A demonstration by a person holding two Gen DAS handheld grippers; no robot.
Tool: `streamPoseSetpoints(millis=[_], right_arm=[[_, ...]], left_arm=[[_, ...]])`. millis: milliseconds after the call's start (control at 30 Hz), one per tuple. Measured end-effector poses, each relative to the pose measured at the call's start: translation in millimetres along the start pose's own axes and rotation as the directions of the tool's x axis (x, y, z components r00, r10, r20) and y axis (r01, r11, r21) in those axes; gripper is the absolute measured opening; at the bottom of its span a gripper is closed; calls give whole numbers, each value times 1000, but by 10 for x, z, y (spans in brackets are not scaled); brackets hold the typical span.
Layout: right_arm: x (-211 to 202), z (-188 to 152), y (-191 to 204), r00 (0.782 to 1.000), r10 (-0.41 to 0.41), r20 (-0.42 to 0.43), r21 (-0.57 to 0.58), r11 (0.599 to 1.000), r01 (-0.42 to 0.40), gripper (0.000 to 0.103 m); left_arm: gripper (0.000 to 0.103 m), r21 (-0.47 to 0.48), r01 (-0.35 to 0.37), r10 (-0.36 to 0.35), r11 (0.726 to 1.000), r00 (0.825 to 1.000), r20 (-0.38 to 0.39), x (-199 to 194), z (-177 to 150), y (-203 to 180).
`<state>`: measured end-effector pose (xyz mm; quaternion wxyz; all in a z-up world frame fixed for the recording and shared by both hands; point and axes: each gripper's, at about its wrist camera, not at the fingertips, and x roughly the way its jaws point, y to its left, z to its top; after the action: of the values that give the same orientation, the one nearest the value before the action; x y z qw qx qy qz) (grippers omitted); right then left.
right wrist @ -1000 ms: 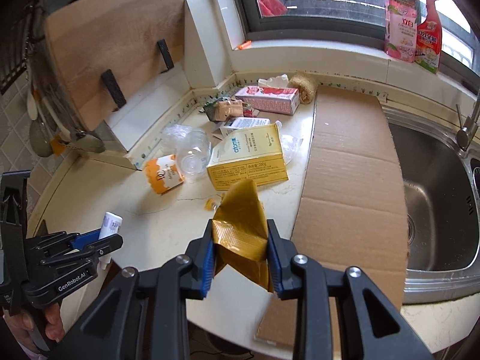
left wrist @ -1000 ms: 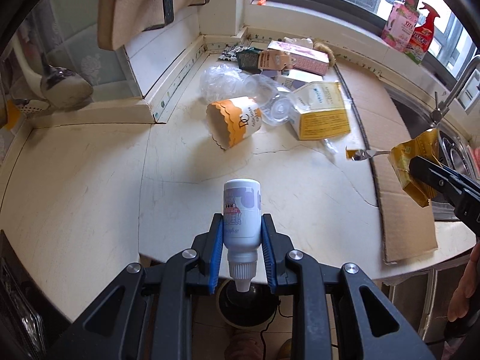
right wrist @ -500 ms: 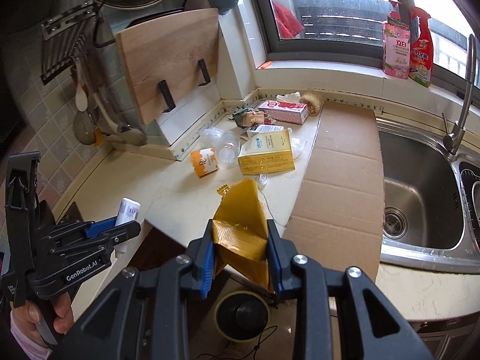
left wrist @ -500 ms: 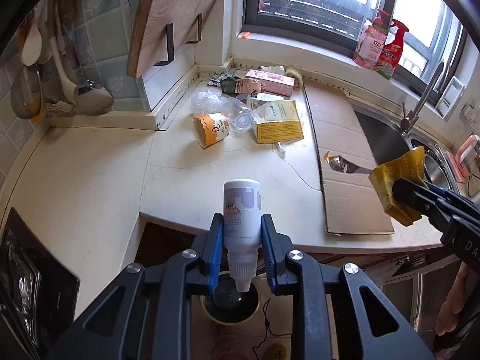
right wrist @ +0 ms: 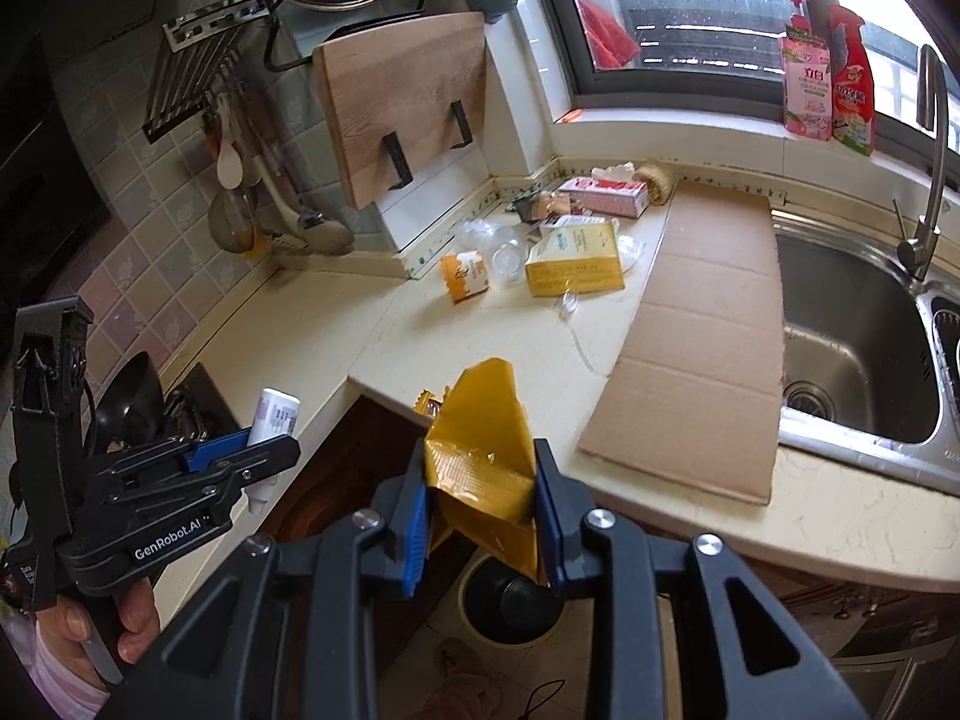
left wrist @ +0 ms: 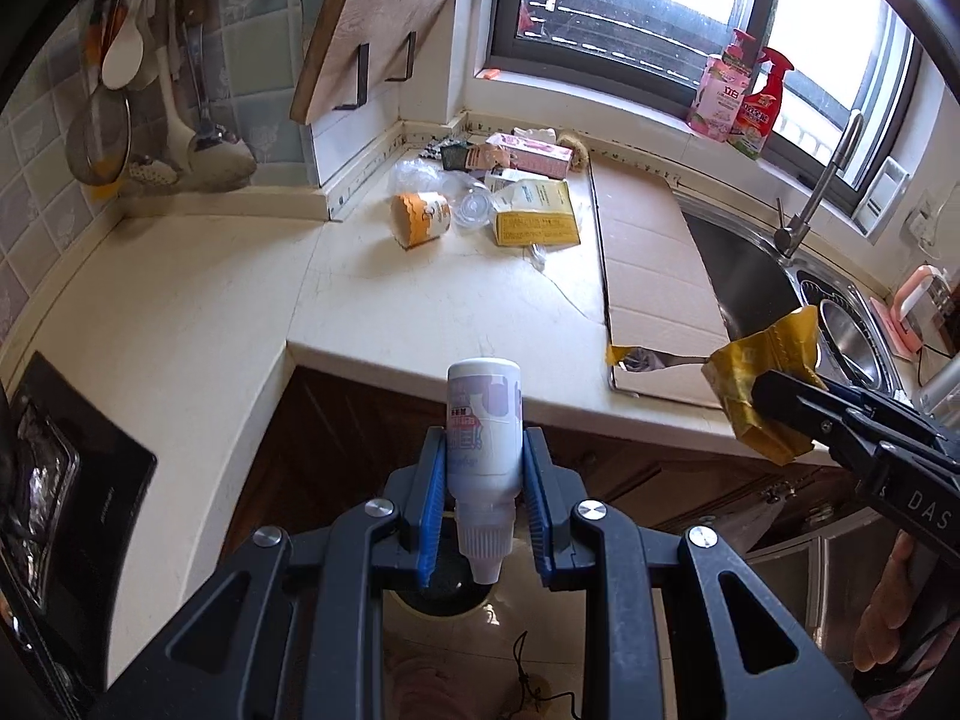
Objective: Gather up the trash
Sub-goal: 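Carry the dropper bottle and foil bag down over the floor trash bin, then open left tool to drop the bottle while right tool drops the foil bag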
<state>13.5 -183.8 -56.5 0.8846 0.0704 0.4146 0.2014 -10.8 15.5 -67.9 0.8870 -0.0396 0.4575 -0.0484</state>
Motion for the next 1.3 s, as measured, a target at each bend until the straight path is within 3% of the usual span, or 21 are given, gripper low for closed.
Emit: streamPoseSetpoints(millis=[200,400,900,1200,1233,1300], right_arm=[[221,-339,145,998,21,-62,4,1000,-21,30],[814,-782,187,990,34,-140,31,999,-30,30],[2914,-2098,-206,963,11,-268,78,997,10,32],[3843,-2764,-479,932,6,-363,62,998,18,40],[3920,-2810,-497,927,14,-374,63,998,10,42],[4074,-2902,-515,915,25,-403,60,998,-1,44]], left_arm=[[22,-11,17,-18,1000,998,-60,217,-334,186],[22,-27,43,-46,999,990,-130,734,-706,465],[22,-21,60,-64,998,961,-269,2957,-1842,1006],[23,17,7,-1,1000,941,-339,3913,-2442,1253],[27,23,4,4,1000,938,-348,3999,-2492,1267],[48,33,-4,16,999,932,-361,4108,-2603,1270]])
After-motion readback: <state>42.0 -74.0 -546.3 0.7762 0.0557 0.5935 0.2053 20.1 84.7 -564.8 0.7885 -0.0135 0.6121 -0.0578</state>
